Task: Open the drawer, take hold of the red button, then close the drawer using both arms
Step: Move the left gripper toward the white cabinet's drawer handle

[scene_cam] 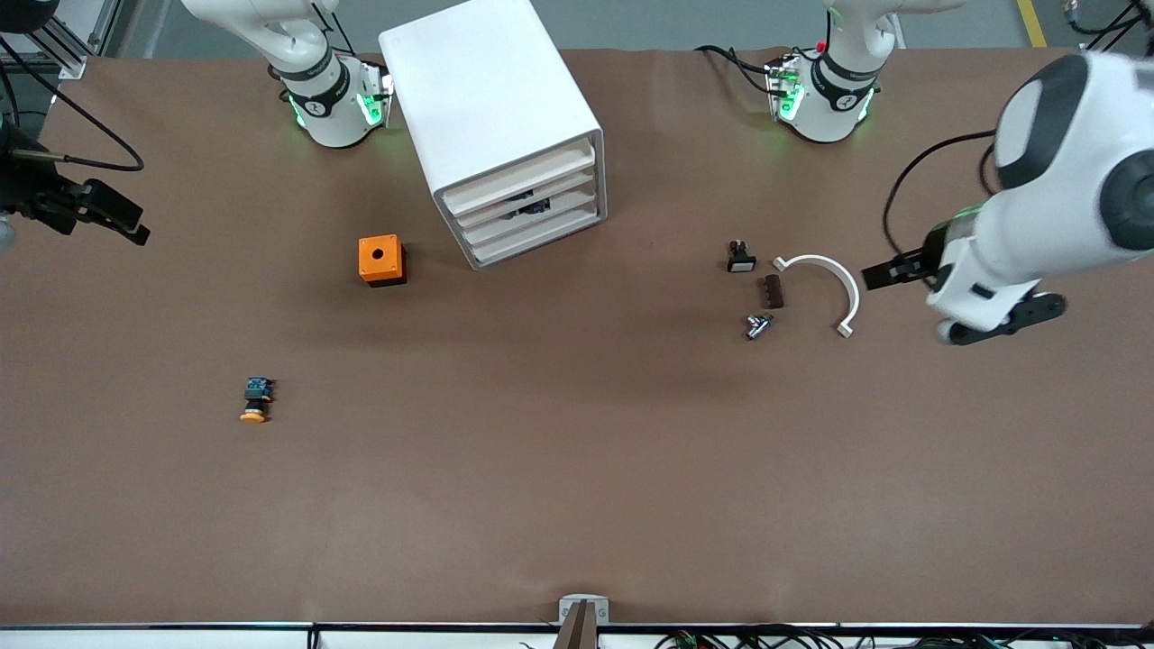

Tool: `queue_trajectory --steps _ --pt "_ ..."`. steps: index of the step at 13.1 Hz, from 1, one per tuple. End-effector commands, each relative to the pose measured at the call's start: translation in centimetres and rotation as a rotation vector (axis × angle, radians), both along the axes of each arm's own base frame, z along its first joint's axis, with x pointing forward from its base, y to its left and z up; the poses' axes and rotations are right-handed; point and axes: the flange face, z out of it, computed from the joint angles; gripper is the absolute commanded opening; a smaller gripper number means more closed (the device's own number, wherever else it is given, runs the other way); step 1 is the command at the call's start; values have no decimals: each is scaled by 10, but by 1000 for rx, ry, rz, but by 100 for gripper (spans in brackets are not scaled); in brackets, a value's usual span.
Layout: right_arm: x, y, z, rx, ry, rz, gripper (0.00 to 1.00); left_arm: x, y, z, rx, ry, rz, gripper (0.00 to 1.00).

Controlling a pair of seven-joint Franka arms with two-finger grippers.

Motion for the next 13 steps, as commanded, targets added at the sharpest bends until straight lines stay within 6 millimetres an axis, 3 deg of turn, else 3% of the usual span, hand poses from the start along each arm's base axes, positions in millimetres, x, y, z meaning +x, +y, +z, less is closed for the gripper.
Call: queue_trajectory --steps 1,4,9,13 --pt "-1 -2 3 -18 -6 -15 100 19 -39 -43 27 69 160 100" --pt "-1 -2 2 -18 -4 -15 100 12 -96 -96 150 134 334 100" --pt "-1 -2 2 -18 -1 -15 100 -29 -186 -163 358 302 755 98" --pt "-1 -2 1 -18 3 -13 100 -55 -237 -195 431 599 1022 91"
